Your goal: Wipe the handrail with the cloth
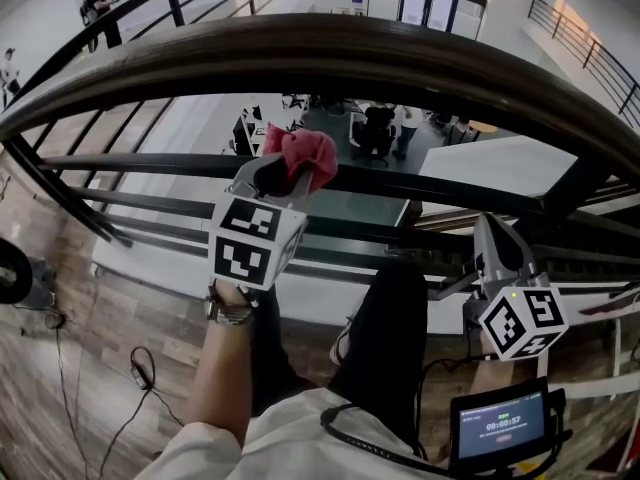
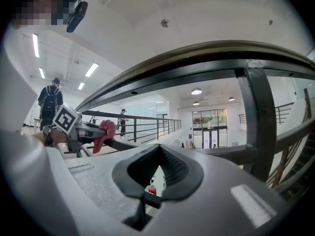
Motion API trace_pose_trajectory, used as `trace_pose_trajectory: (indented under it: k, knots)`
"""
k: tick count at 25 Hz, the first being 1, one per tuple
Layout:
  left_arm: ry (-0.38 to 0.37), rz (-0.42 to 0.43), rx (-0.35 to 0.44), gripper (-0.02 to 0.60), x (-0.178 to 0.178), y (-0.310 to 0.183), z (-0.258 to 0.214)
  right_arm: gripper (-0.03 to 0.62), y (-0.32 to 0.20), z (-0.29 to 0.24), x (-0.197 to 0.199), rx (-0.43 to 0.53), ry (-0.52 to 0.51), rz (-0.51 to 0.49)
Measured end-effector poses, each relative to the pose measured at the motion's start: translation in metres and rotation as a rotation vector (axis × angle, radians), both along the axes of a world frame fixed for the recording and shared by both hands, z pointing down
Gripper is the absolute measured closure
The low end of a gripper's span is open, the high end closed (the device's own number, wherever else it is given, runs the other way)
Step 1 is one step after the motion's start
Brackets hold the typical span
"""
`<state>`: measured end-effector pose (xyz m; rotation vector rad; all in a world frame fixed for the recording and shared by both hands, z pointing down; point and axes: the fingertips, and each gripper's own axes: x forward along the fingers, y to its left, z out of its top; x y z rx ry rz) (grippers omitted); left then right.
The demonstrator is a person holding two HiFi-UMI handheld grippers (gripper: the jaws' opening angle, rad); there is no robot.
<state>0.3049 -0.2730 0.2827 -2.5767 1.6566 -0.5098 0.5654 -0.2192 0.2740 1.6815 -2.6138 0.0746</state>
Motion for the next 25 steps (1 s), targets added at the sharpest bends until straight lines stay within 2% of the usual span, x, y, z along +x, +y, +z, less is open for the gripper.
trace_pose_trajectory:
  k: [6, 13, 18, 25]
  knots:
    - [-0.003, -0.012, -0.003, 0.511, 0.005, 0.005, 0.002, 0.591, 0.001, -0.006, 0.010, 0.021, -0.043, -0.003]
    - [-0.015, -0.006, -0.027, 0.511, 0.008, 0.008, 0.009, 0.591, 0.002, 0.001, -0.001, 0.014, -0.013, -0.038]
    - [-0.015, 0.007, -0.014, 0.511, 0.026, 0.011, 0.015, 0.591, 0.004, 0.007, 0.000, 0.024, 0.050, -0.041]
    - [-0.001, 0.026, 0.008, 0.511, 0.059, 0.011, 0.010, 0.591, 0.003, 0.007, 0.007, 0.006, 0.055, -0.030]
